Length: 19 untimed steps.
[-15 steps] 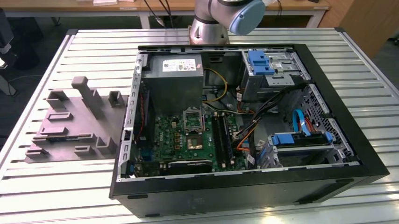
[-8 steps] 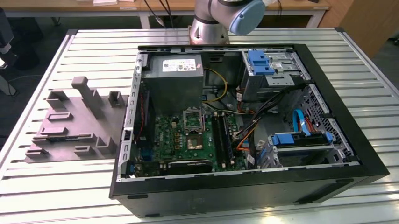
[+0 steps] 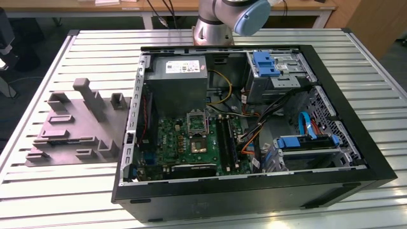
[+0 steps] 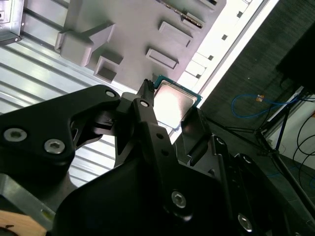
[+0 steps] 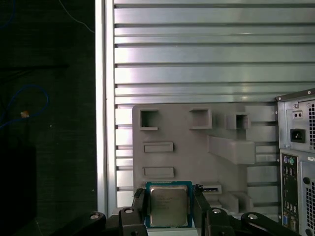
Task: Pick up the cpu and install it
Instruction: 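Pick up the cpu and move it towards the insertion slot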
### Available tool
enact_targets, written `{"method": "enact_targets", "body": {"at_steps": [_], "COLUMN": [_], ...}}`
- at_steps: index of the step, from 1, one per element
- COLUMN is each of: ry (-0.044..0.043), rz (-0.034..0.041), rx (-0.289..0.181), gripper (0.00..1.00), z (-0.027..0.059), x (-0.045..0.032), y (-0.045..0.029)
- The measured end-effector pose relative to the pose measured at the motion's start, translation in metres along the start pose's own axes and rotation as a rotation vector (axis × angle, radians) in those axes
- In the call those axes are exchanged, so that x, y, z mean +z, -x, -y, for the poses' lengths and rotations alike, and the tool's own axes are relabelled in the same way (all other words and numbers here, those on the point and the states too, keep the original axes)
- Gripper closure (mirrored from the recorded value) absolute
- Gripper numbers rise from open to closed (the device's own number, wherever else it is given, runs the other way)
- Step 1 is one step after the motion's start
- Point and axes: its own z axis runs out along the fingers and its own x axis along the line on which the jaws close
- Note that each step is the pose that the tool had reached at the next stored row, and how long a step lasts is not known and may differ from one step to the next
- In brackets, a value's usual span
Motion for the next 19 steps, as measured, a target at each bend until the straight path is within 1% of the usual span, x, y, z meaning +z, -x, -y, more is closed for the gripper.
{"method": "enact_targets", "body": {"at_steps": [19], "ry": [0.0], "rz": [0.0], "rx": [0.0], "gripper": [0.53], "z": [-0.0004], "x": [0.0002], "y": [0.0097]}}
